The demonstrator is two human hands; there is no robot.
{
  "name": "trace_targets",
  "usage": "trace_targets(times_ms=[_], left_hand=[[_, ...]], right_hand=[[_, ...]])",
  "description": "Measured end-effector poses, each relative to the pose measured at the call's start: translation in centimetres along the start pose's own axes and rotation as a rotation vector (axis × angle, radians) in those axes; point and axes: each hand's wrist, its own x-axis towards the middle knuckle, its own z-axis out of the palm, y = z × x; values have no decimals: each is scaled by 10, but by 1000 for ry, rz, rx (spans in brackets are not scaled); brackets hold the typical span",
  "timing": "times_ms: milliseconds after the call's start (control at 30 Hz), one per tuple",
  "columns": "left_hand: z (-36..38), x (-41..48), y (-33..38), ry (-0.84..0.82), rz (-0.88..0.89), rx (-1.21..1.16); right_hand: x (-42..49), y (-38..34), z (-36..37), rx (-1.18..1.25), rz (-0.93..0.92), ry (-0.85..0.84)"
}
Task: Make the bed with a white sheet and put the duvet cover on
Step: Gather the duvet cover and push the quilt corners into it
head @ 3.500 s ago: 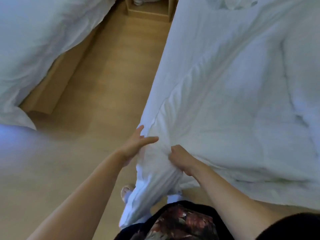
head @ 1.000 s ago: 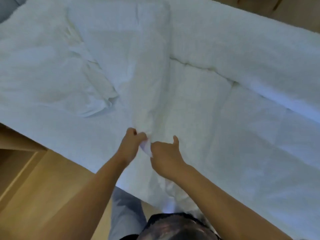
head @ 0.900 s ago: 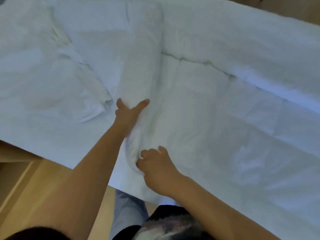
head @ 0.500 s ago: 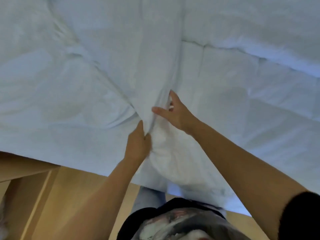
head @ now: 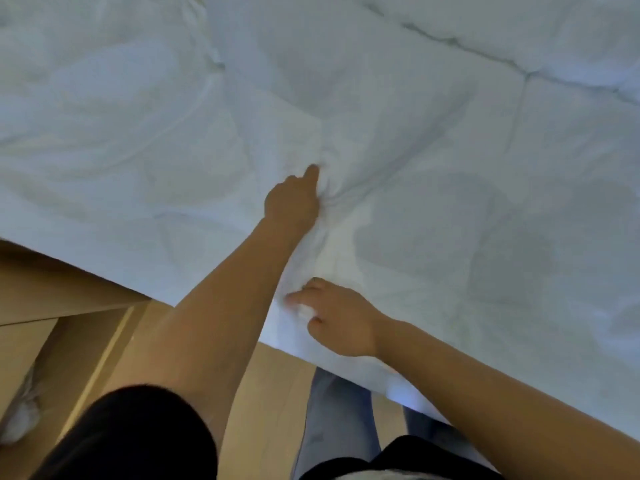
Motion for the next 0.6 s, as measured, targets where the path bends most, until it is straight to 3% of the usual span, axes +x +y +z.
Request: trace_targets(times_ms=[133, 233, 300, 400, 500, 600], left_hand=[[13, -20, -78, 239, -6, -62], [27, -60, -140, 367, -248, -396], [35, -74, -156, 469, -482, -831], [53, -76, -141, 407, -738, -1346], [69, -81, -117, 293, -944, -1554], [74, -92, -106, 361, -1004, -1571]], right_hand=[[2, 21, -40, 539, 328, 339], [34, 16, -67, 831, 337, 432], [60, -5, -70, 797, 223, 413], [96, -49, -53, 629, 15, 334], [122, -88, -36, 486, -109, 190], [134, -95, -22, 340, -129, 66]])
